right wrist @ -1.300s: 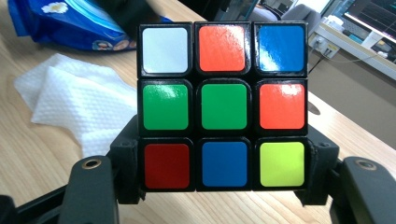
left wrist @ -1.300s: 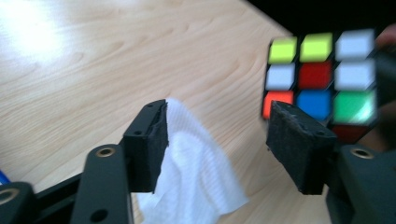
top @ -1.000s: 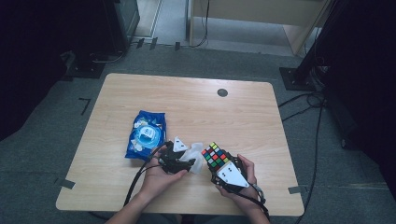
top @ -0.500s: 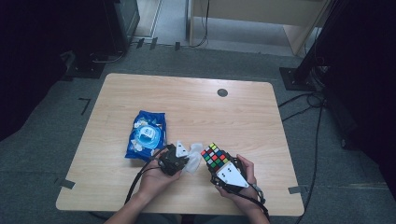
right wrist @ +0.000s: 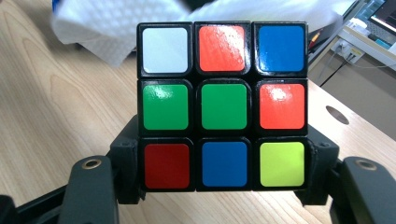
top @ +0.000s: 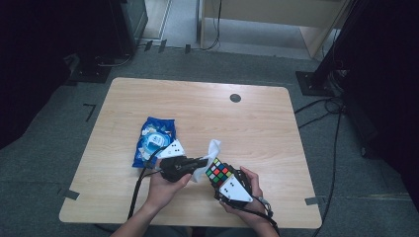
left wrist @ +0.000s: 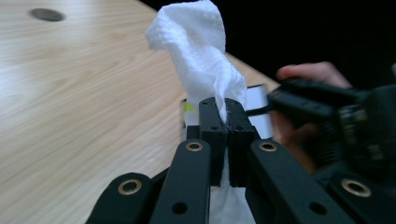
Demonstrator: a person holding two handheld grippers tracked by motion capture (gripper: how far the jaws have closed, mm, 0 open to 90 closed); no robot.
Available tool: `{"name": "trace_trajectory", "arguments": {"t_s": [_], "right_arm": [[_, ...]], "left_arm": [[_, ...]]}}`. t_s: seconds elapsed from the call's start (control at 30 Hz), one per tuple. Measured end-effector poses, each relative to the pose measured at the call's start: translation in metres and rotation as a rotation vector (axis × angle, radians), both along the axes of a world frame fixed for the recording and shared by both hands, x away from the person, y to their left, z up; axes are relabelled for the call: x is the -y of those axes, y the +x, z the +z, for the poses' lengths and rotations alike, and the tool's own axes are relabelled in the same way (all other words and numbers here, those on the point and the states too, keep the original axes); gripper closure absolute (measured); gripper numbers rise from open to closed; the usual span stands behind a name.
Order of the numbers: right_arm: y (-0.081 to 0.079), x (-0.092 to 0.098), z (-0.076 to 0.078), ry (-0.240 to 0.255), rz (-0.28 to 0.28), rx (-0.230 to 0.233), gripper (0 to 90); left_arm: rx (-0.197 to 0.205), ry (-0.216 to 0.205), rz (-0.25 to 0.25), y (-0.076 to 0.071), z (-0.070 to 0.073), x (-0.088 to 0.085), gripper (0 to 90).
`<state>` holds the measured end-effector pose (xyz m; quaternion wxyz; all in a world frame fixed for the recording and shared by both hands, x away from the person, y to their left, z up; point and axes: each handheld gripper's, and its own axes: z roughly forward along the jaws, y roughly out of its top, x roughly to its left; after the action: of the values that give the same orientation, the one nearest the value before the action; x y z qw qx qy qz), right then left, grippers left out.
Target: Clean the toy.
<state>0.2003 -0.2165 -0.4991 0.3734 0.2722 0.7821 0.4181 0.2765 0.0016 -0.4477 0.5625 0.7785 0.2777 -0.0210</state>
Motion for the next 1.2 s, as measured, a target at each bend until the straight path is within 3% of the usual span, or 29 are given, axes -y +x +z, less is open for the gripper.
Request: {"name": "trace_trajectory", "arguments": {"t_s": [0.07, 0.13, 0.23, 0.47, 0.6, 0.73, 0.8, 0.87, 1.0, 1.13, 1.2], "right_arm": [[0.000, -0.001, -0.001, 0.001, 0.000, -0.001, 34.9], [0.000, -0.001, -0.001, 0.003, 0.000, -0.001, 34.9], [-0.001, -0.002, 0.001, 0.004, 0.003, 0.005, 34.9], [-0.002, 0.000, 0.002, 0.004, -0.005, 0.009, 34.9], [-0.002, -0.001, 0.001, -0.002, -0.003, 0.007, 34.9], [-0.001, -0.001, 0.001, 0.002, 0.001, 0.000, 34.9], [-0.001, 0.000, 0.001, 0.005, 0.000, -0.002, 34.9], [-0.001, -0.001, 0.000, 0.003, -0.001, -0.004, 34.9], [-0.002, -0.002, 0.001, 0.001, 0.005, 0.005, 34.9], [-0.003, -0.001, 0.002, 0.003, 0.004, 0.008, 34.9], [-0.003, 0.000, 0.003, 0.003, 0.004, 0.010, 34.9]], "left_arm": [[-0.001, -0.034, -0.033, -0.003, 0.003, 0.002, 89.5], [0.023, -0.028, -0.042, -0.006, 0.005, 0.004, 89.2], [0.014, -0.023, -0.046, -0.005, 0.000, 0.007, 88.7], [-0.015, 0.036, 0.038, 0.005, -0.012, 0.001, 88.7], [-0.017, 0.050, 0.044, 0.007, -0.016, 0.001, 88.4], [-0.031, 0.006, 0.020, 0.004, -0.013, 0.002, 88.4], [-0.040, -0.039, -0.023, 0.001, -0.008, 0.004, 88.4], [-0.016, -0.050, -0.043, -0.004, -0.003, 0.007, 88.4], [0.007, -0.008, -0.006, -0.005, -0.002, 0.008, 87.7], [-0.020, 0.052, 0.061, 0.004, -0.012, 0.003, 87.9], [-0.039, 0.056, 0.071, 0.008, -0.016, 0.000, 88.0]]}}
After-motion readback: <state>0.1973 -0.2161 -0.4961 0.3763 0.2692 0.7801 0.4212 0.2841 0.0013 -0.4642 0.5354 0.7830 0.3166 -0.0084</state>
